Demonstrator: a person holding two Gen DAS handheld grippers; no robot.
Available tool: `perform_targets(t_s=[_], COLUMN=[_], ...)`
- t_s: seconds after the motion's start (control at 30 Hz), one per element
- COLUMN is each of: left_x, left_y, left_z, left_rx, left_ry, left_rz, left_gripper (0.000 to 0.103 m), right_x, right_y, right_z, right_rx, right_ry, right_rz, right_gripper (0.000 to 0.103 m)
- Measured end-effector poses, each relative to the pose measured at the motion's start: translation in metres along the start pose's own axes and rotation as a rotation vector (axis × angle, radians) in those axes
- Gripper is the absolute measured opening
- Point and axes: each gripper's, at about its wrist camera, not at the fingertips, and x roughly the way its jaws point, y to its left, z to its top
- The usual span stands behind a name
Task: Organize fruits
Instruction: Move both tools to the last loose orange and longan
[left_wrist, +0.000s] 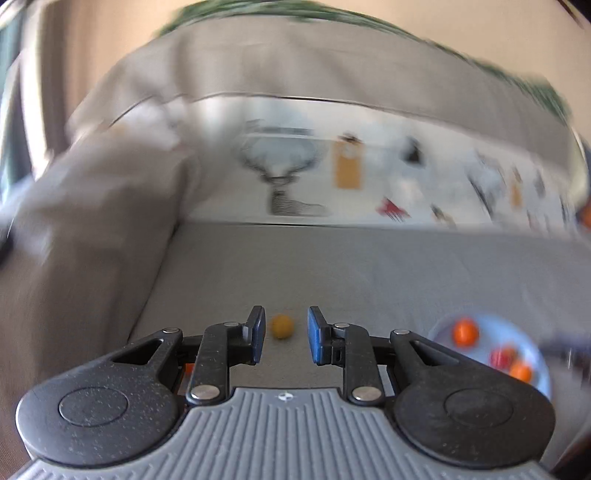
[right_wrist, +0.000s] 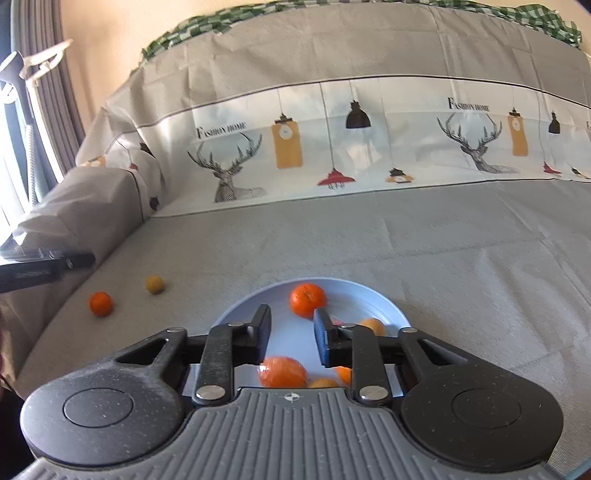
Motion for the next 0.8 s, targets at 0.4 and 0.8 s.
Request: perform_targets(t_s=[0.4,0.8], left_x=[0.044,0.075], left_y=[0.071,0.076], left_z=[0.001,0.001], left_rx=[-0.365,-0.388], left_ry=[0.22,0.28], left_rz=[0.09,0.144], left_gripper=[0.052,0.05], right_x=[0.022,0.057], right_y=[0.034,0.087], right_z=[0.012,0.019], right_rx=[0.033,-0.006], right_ry=[0.032,0.084], right_rz=[0.138,0.252], right_gripper=[0.026,0.026])
